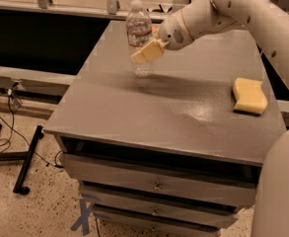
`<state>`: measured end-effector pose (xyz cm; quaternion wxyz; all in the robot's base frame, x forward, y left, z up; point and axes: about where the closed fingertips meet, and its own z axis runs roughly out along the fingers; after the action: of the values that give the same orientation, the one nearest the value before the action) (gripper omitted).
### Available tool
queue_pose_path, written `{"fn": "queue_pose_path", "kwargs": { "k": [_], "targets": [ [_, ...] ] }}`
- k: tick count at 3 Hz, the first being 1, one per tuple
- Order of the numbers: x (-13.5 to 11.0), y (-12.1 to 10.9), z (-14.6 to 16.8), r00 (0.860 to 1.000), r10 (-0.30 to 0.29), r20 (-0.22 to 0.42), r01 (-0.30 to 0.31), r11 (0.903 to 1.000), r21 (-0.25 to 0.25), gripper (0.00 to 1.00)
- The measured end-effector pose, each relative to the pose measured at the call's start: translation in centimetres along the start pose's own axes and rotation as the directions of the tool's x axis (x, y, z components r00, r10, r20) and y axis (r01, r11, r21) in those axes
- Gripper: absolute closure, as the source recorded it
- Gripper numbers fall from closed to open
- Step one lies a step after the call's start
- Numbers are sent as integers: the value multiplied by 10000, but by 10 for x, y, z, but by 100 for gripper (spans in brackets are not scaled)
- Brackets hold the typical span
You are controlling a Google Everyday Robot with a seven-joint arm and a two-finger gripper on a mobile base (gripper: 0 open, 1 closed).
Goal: Knock water bottle over
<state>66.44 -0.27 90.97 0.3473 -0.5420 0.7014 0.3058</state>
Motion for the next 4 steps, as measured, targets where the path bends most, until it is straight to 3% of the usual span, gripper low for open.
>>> {"fn": "queue_pose_path", "kwargs": {
  "k": [1,2,3,4],
  "targets": [
    [-4,5,-15,9756,-1631,-1468,1663,9860,96,100],
    [-3,13,-19,8914,-3316,-3090,3448,9386,-126,100],
    [3,25,-19,7712,-4568,-4434,4935,8689,-369,100],
    [12,36,-15,6620,-5204,-5394,5893,8061,-544,100]
  ]
}}
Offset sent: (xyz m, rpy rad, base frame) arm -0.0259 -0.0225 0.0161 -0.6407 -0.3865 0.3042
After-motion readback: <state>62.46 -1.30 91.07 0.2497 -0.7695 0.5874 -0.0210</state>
